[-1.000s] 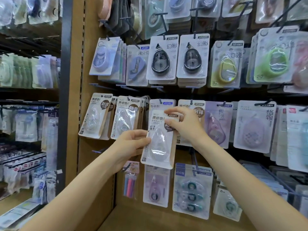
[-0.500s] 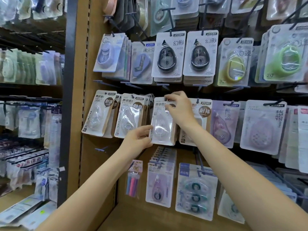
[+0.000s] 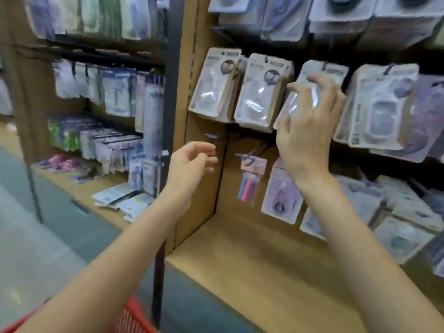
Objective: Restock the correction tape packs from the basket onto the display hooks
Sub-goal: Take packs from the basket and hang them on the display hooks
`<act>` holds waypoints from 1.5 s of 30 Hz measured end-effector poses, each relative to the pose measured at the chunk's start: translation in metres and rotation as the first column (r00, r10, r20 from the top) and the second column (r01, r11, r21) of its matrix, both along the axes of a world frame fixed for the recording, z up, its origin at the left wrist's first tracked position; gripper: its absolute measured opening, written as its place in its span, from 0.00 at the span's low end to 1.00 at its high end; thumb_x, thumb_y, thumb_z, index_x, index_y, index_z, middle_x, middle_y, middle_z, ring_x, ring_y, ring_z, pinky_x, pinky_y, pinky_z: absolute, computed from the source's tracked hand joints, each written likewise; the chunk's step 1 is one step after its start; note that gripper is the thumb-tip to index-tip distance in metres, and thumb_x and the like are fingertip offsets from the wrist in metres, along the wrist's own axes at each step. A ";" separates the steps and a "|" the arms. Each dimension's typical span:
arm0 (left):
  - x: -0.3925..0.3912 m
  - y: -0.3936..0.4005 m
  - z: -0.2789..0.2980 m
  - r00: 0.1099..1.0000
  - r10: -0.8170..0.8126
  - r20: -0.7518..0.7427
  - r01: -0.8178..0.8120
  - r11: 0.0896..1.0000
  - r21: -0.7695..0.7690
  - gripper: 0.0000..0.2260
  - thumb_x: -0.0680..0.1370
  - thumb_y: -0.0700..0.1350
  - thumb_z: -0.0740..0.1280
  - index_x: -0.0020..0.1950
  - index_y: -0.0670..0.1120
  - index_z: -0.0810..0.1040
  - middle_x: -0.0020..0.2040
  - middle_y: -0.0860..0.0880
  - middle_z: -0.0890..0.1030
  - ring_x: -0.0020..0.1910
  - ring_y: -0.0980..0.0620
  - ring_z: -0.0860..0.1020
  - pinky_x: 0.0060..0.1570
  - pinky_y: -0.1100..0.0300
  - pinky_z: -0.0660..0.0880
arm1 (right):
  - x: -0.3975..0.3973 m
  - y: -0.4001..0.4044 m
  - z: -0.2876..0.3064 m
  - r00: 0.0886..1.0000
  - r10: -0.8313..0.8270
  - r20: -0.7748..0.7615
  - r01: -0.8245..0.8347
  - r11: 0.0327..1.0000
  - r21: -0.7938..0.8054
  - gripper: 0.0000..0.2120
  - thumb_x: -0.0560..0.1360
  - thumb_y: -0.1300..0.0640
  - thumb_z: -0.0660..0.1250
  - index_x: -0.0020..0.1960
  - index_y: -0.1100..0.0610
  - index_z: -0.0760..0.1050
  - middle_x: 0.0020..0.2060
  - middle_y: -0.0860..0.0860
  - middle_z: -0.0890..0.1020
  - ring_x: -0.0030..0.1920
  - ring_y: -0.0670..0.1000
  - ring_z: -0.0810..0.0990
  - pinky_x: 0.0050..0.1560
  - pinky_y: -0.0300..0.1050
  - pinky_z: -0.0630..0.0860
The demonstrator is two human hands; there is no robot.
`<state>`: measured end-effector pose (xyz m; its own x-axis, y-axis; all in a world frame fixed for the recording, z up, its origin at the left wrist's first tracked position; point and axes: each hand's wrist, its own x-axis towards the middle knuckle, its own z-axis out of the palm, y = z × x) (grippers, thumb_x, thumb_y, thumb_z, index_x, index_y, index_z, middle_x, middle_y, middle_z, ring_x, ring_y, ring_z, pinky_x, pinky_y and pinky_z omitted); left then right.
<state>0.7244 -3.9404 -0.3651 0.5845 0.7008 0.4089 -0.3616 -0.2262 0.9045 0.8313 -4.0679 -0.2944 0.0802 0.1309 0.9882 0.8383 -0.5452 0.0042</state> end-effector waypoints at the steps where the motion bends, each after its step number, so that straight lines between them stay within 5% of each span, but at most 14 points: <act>1: -0.019 0.015 -0.019 0.999 0.043 -0.025 -0.044 0.998 -0.036 0.15 0.78 0.32 0.55 0.45 0.47 0.77 0.44 0.50 0.79 0.40 0.60 0.80 0.35 0.71 0.74 | -0.020 0.015 -0.024 0.991 0.130 -0.034 -0.132 0.990 -0.058 0.14 0.73 0.64 0.61 0.58 0.61 0.73 0.62 0.62 0.71 0.64 0.60 0.65 0.66 0.49 0.65; 4: -0.085 0.061 -0.093 0.974 0.170 -0.152 -0.194 0.967 -0.162 0.16 0.76 0.29 0.53 0.40 0.46 0.74 0.37 0.49 0.78 0.30 0.61 0.77 0.31 0.71 0.72 | -0.071 0.077 -0.107 0.896 0.342 -0.285 -0.427 0.839 -0.336 0.13 0.72 0.63 0.64 0.55 0.61 0.75 0.60 0.61 0.71 0.62 0.60 0.68 0.62 0.45 0.64; 8: -0.185 0.117 -0.246 0.824 0.319 -0.468 -0.448 0.873 -0.193 0.13 0.74 0.31 0.57 0.38 0.47 0.73 0.35 0.48 0.78 0.27 0.65 0.78 0.39 0.62 0.75 | -0.114 0.158 -0.252 0.749 0.268 -0.606 -0.650 0.476 -0.593 0.17 0.69 0.58 0.61 0.55 0.64 0.75 0.56 0.64 0.72 0.56 0.66 0.71 0.58 0.56 0.67; 14: -0.292 0.130 -0.460 0.172 0.064 -0.983 -0.471 0.882 -0.026 0.16 0.75 0.36 0.62 0.63 0.40 0.72 0.58 0.38 0.78 0.57 0.42 0.77 0.53 0.56 0.70 | -0.131 0.219 -0.457 0.766 -0.172 -0.620 -0.638 -0.327 -0.697 0.23 0.76 0.57 0.63 0.70 0.60 0.64 0.66 0.60 0.65 0.65 0.61 0.66 0.65 0.47 0.61; 18: -0.301 0.126 -0.546 -0.172 -0.247 -0.954 -0.373 0.912 -0.169 0.29 0.78 0.48 0.61 0.75 0.43 0.53 0.72 0.37 0.62 0.69 0.39 0.65 0.65 0.54 0.64 | -0.119 0.242 -0.531 0.776 -0.202 -0.597 -0.610 -0.478 -0.632 0.24 0.76 0.58 0.61 0.70 0.58 0.63 0.65 0.58 0.66 0.65 0.59 0.67 0.65 0.49 0.66; 24: -0.285 0.121 -0.636 -0.369 -0.388 -0.845 -0.386 0.891 -0.240 0.44 0.75 0.60 0.62 0.75 0.50 0.32 0.75 0.35 0.36 0.72 0.28 0.51 0.69 0.39 0.56 | -0.120 0.273 -0.598 0.715 -0.205 -0.668 -0.671 -0.472 -0.572 0.21 0.78 0.58 0.61 0.69 0.60 0.64 0.62 0.59 0.69 0.63 0.58 0.71 0.62 0.46 0.65; 28: -0.281 0.119 -0.621 -0.317 -0.310 -0.896 -0.483 0.866 -0.129 0.42 0.75 0.52 0.67 0.76 0.50 0.40 0.74 0.34 0.49 0.69 0.32 0.60 0.66 0.44 0.62 | -0.134 0.272 -0.625 0.684 -0.225 -0.694 -0.691 -0.504 -0.518 0.23 0.77 0.59 0.62 0.70 0.61 0.62 0.62 0.60 0.68 0.64 0.61 0.71 0.65 0.49 0.66; 31: -0.267 0.155 -0.566 0.213 -0.385 -0.898 -0.477 0.761 -0.439 0.20 0.76 0.48 0.65 0.67 0.47 0.69 0.57 0.41 0.75 0.50 0.49 0.77 0.47 0.57 0.72 | -0.132 0.265 -0.604 0.578 -0.154 -0.802 -0.762 -0.455 -0.461 0.36 0.72 0.59 0.70 0.75 0.57 0.56 0.69 0.57 0.64 0.68 0.58 0.66 0.69 0.51 0.62; 33: -0.244 0.174 -0.505 0.445 -0.539 -0.715 -0.220 0.709 -0.670 0.17 0.69 0.51 0.68 0.55 0.49 0.78 0.41 0.49 0.76 0.33 0.59 0.74 0.32 0.63 0.69 | -0.124 0.263 -0.563 0.541 -0.002 -0.841 -0.769 -0.407 -0.494 0.42 0.68 0.56 0.74 0.76 0.54 0.55 0.73 0.53 0.62 0.71 0.54 0.62 0.72 0.48 0.58; 35: -0.217 0.184 -0.439 0.539 -0.674 -0.505 -0.011 0.594 -0.804 0.19 0.66 0.51 0.69 0.56 0.48 0.79 0.43 0.49 0.78 0.39 0.56 0.75 0.36 0.62 0.73 | -0.115 0.259 -0.505 0.511 0.072 -0.856 -0.798 -0.331 -0.504 0.35 0.67 0.57 0.74 0.72 0.56 0.65 0.69 0.53 0.70 0.68 0.52 0.66 0.69 0.45 0.60; 38: -0.186 0.195 -0.352 0.666 -0.709 -0.232 0.203 0.472 -0.858 0.25 0.70 0.59 0.70 0.58 0.42 0.78 0.56 0.40 0.79 0.55 0.39 0.76 0.50 0.50 0.76 | -0.090 0.231 -0.412 0.507 0.091 -0.857 -0.849 -0.117 -0.515 0.05 0.71 0.60 0.70 0.46 0.60 0.78 0.40 0.54 0.82 0.45 0.53 0.79 0.46 0.47 0.70; 41: -0.159 0.195 -0.281 0.724 -0.685 0.084 0.456 0.384 -0.803 0.31 0.65 0.61 0.74 0.57 0.38 0.80 0.59 0.32 0.77 0.60 0.31 0.74 0.48 0.52 0.80 | -0.060 0.185 -0.314 0.448 0.060 -0.892 -0.878 0.214 -0.427 0.12 0.73 0.58 0.70 0.35 0.58 0.70 0.27 0.47 0.70 0.30 0.45 0.69 0.32 0.40 0.61; 43: -0.131 0.170 -0.232 0.744 -0.659 0.108 0.510 0.457 -0.728 0.26 0.66 0.61 0.71 0.51 0.41 0.83 0.54 0.35 0.81 0.56 0.34 0.78 0.40 0.59 0.81 | -0.047 0.143 -0.250 0.322 0.053 -0.945 -0.892 0.351 -0.284 0.06 0.73 0.63 0.70 0.41 0.57 0.73 0.30 0.53 0.77 0.29 0.42 0.70 0.30 0.34 0.65; 45: -0.102 0.137 -0.181 0.819 -0.570 -0.067 0.419 0.674 -0.608 0.18 0.66 0.59 0.71 0.44 0.46 0.83 0.43 0.44 0.84 0.47 0.45 0.82 0.35 0.64 0.78 | -0.038 0.105 -0.192 0.302 0.076 -0.950 -0.870 0.429 -0.243 0.07 0.73 0.64 0.69 0.50 0.61 0.75 0.37 0.57 0.81 0.30 0.44 0.75 0.28 0.32 0.68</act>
<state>0.6228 -3.8033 -0.5462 0.9328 0.3313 -0.1419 -0.0364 0.4783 0.8774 0.7934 -3.9633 -0.4860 0.2955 0.9515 0.0853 0.7294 -0.1670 -0.6634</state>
